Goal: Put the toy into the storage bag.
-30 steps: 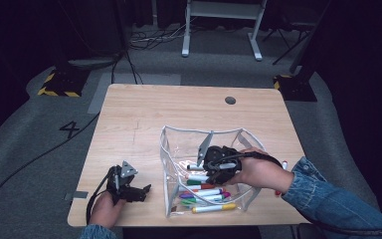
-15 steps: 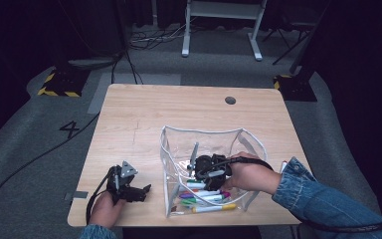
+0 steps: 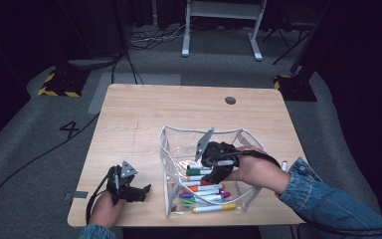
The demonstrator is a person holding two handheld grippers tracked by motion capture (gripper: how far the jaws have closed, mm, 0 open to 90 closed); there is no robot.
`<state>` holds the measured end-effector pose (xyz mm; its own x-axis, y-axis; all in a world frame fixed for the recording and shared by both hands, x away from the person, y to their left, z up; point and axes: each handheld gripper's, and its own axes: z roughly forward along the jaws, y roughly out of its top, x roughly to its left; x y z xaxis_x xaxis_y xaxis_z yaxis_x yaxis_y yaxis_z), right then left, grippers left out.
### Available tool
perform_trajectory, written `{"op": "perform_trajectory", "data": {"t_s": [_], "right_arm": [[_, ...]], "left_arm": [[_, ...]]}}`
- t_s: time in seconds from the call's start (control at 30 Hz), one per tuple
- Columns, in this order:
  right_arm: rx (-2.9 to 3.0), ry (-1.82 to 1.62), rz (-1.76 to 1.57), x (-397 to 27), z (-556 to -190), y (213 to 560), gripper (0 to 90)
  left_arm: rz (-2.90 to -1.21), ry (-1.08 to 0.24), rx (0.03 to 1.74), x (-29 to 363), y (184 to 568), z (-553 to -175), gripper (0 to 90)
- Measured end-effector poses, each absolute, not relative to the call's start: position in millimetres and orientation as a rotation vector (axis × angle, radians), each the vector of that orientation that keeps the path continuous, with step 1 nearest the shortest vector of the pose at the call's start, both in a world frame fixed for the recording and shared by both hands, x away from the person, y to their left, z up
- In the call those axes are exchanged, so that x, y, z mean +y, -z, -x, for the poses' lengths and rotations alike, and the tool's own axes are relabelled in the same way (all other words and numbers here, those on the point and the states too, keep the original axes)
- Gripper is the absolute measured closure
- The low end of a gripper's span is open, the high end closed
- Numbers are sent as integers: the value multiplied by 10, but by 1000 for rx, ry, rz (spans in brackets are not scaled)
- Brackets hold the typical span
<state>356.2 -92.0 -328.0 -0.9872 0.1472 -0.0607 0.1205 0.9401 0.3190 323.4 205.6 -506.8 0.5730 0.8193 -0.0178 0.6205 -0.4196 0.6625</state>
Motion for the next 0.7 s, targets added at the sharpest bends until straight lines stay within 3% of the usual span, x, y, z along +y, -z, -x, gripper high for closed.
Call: {"op": "perform_trajectory", "data": {"t_s": [0.3, 0.7], "right_arm": [[2850, -759, -328, -1395, -3607, 2776, 504], [2685, -896, -600, -2294, -3720, 2512, 512]], "left_arm": [[-2181, -412, 1142, 2057, 5068, -3234, 0], [-2179, -415, 1142, 2057, 5068, -3235, 0]]}}
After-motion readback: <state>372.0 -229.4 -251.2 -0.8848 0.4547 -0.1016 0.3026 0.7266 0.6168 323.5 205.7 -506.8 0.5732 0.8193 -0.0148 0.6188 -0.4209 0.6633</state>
